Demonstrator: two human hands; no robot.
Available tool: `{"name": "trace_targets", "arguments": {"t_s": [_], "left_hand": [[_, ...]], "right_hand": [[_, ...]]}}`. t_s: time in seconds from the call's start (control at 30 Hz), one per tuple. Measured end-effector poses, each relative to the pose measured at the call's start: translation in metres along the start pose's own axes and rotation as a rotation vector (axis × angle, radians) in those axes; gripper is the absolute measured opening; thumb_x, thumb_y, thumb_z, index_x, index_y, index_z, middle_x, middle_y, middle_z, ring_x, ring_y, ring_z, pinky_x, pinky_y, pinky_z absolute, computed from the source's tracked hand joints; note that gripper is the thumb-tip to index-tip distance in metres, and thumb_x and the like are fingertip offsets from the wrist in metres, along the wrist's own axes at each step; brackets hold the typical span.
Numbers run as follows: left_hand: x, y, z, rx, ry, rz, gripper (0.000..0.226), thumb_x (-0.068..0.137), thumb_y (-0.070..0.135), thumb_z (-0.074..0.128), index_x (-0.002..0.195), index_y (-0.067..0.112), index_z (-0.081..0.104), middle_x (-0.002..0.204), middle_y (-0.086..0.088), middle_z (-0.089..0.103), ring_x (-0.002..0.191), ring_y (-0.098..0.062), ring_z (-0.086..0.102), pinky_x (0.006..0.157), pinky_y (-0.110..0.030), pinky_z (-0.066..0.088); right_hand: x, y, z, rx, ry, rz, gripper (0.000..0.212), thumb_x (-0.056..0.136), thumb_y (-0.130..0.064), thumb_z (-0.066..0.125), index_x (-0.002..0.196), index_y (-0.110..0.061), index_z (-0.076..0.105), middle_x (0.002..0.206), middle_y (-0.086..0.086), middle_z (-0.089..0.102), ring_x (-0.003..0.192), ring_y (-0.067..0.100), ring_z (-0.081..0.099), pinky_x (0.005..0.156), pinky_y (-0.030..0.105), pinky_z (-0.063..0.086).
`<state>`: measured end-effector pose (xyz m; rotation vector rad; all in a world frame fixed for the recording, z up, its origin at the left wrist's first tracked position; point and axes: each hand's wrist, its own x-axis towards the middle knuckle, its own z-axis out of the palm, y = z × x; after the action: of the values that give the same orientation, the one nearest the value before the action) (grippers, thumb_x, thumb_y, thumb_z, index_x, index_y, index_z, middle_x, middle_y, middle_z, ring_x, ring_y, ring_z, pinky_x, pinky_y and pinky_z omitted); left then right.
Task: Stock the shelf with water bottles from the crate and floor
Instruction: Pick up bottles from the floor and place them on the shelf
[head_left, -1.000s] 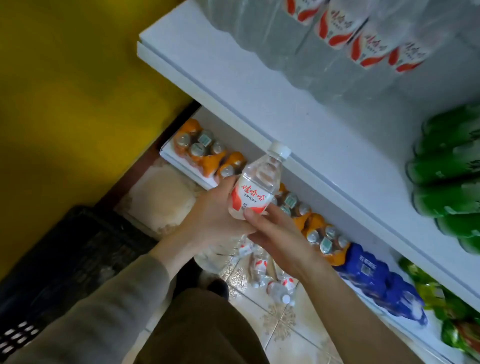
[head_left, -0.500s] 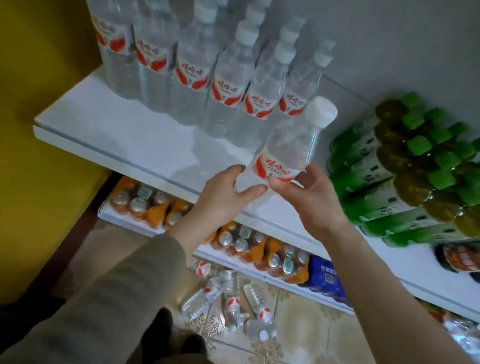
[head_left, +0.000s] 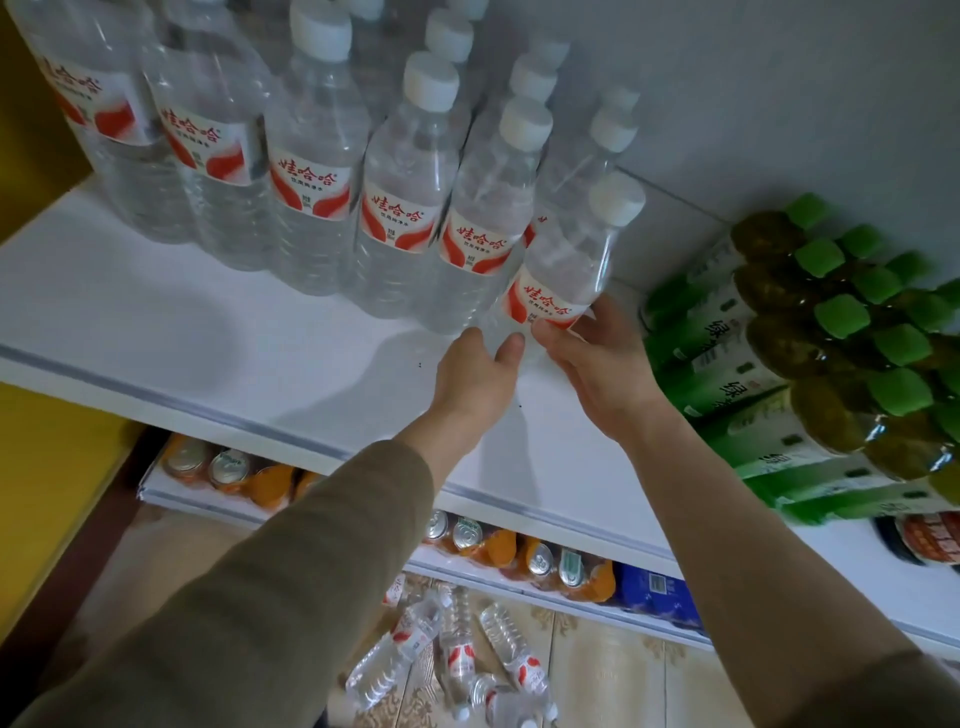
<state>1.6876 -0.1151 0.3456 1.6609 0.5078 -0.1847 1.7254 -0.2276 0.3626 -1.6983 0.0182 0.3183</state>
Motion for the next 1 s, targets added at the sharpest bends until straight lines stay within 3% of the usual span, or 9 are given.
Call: {"name": "trace_targets", "arguments": {"t_s": [0.13,0.33,0.47,0.57,0.67,0.73,0.83,1.0], "left_hand": [[0.006,0.000,0.005,-0.045,0.013,0.005,0.040,0.095,0.033,0.044,0.127,0.007,0.047,0.130,-0.008,0.054,0.118,-0.024,0.050,0.085,-0.024,0.035],[0.010,-0.001,0.013,-0.123,0.029,-0.068,0.044,0.096,0.032,0.042,0.129,0.002,0.043,0.136,-0.011,0.048,0.123,-0.026,0.047,0.088,-0.026,0.036],[0.016,0.001,0.013,-0.112,0.023,-0.076,0.039,0.098,0.027,0.039,0.126,0.001,0.045,0.128,-0.012,0.052,0.103,-0.021,0.051,0.065,-0.015,0.040],[0.019,0.001,0.014,-0.127,0.037,-0.072,0.034,0.097,0.024,0.040,0.120,-0.001,0.047,0.125,-0.015,0.053,0.114,-0.027,0.051,0.081,-0.022,0.038],[0.020,0.000,0.015,-0.120,0.036,-0.064,0.032,0.097,0.023,0.041,0.117,0.000,0.049,0.122,-0.015,0.054,0.107,-0.025,0.051,0.083,-0.025,0.035],[0.020,-0.001,0.015,-0.112,0.033,-0.053,0.031,0.097,0.023,0.041,0.118,0.001,0.048,0.119,-0.012,0.055,0.101,-0.020,0.049,0.083,-0.025,0.035],[0.020,-0.001,0.015,-0.110,0.033,-0.055,0.030,0.097,0.022,0.041,0.115,0.000,0.049,0.112,-0.015,0.054,0.109,-0.027,0.052,0.081,-0.025,0.034],[0.022,-0.003,0.014,-0.098,0.033,-0.028,0.029,0.097,0.021,0.041,0.110,-0.003,0.051,0.113,-0.020,0.055,0.108,-0.030,0.053,0.078,-0.025,0.035]], "right_hand": [[0.009,0.002,-0.005,-0.027,-0.047,-0.004,0.057,0.079,0.000,0.068,0.131,-0.005,0.046,0.125,0.015,0.060,0.114,0.025,0.061,0.101,0.044,0.047],[0.017,0.002,-0.007,-0.070,-0.045,0.002,0.052,0.084,0.003,0.062,0.132,-0.010,0.045,0.125,0.008,0.060,0.112,0.015,0.061,0.098,0.034,0.049],[0.022,0.001,-0.003,-0.077,-0.020,0.011,0.039,0.085,0.003,0.060,0.121,-0.008,0.053,0.115,0.004,0.065,0.108,0.014,0.062,0.093,0.027,0.051],[0.025,0.002,-0.003,-0.089,0.003,0.027,0.028,0.086,0.000,0.059,0.112,-0.011,0.058,0.106,-0.002,0.067,0.102,0.010,0.064,0.089,0.022,0.051],[0.027,0.003,-0.003,-0.102,0.002,0.050,0.026,0.087,-0.008,0.061,0.112,-0.016,0.057,0.102,-0.010,0.066,0.093,-0.001,0.063,0.079,0.015,0.049],[0.027,0.004,-0.003,-0.108,0.007,0.070,0.030,0.088,-0.014,0.062,0.117,-0.016,0.055,0.107,-0.008,0.065,0.096,0.002,0.061,0.081,0.020,0.047],[0.028,0.006,-0.002,-0.096,0.018,0.079,0.039,0.088,-0.014,0.062,0.125,-0.012,0.053,0.117,0.001,0.064,0.108,0.015,0.060,0.092,0.031,0.048],[0.030,0.008,-0.002,-0.084,0.015,0.078,0.035,0.089,-0.014,0.060,0.123,-0.015,0.053,0.119,0.003,0.064,0.114,0.021,0.058,0.101,0.039,0.045]]}}
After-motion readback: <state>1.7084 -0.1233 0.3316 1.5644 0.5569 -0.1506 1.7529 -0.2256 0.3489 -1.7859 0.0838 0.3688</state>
